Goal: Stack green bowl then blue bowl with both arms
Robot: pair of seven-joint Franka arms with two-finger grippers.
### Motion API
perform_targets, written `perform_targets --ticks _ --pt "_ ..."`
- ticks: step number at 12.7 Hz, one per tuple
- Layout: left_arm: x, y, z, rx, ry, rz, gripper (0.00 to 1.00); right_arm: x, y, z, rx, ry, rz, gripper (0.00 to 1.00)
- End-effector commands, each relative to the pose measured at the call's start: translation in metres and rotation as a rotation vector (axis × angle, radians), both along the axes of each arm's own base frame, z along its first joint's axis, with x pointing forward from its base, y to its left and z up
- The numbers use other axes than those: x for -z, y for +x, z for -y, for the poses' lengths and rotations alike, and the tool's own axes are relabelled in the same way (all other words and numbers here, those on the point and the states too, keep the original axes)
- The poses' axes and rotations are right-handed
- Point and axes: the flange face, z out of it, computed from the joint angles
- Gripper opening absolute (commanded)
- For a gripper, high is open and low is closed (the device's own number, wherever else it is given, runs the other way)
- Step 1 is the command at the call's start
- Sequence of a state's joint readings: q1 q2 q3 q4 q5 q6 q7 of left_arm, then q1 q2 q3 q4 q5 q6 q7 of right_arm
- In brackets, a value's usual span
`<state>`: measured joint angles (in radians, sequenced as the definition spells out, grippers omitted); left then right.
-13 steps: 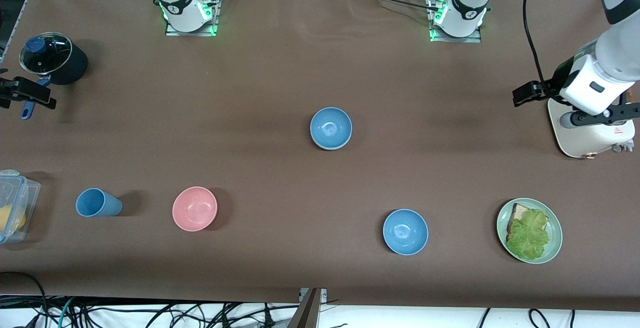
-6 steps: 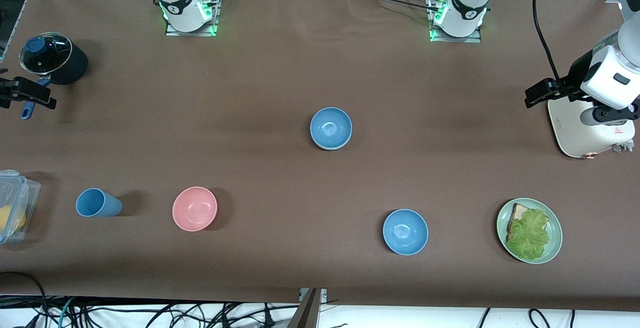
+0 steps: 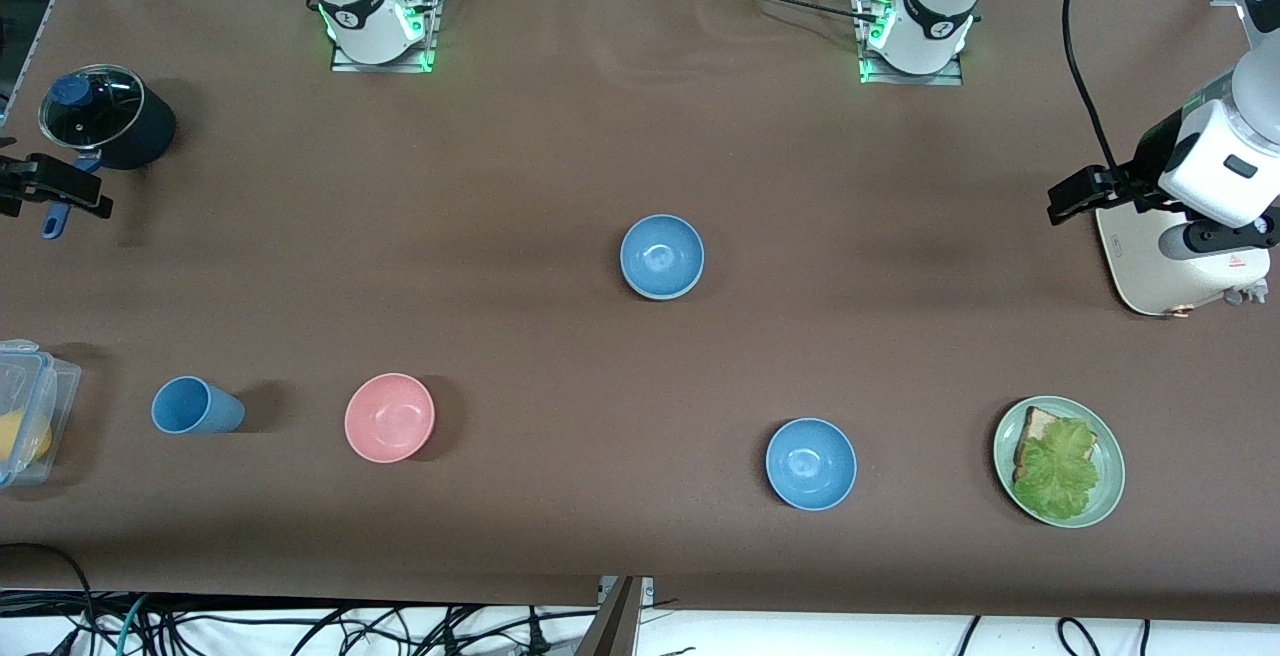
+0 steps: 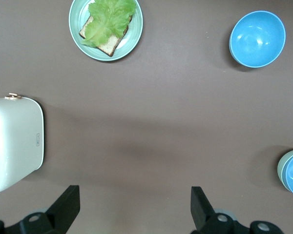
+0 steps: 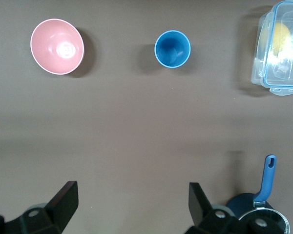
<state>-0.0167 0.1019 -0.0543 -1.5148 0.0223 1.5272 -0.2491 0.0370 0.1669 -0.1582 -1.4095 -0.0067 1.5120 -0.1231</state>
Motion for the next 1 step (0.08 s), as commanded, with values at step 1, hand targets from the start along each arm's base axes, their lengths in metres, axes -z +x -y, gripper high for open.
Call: perform_targets --ticks 1 --pt "-0.0052 0.0046 0.0022 0.013 0.023 0.013 1.0 -0.0021 -0.0019 0.0007 -0.01 -0.006 0.006 1.0"
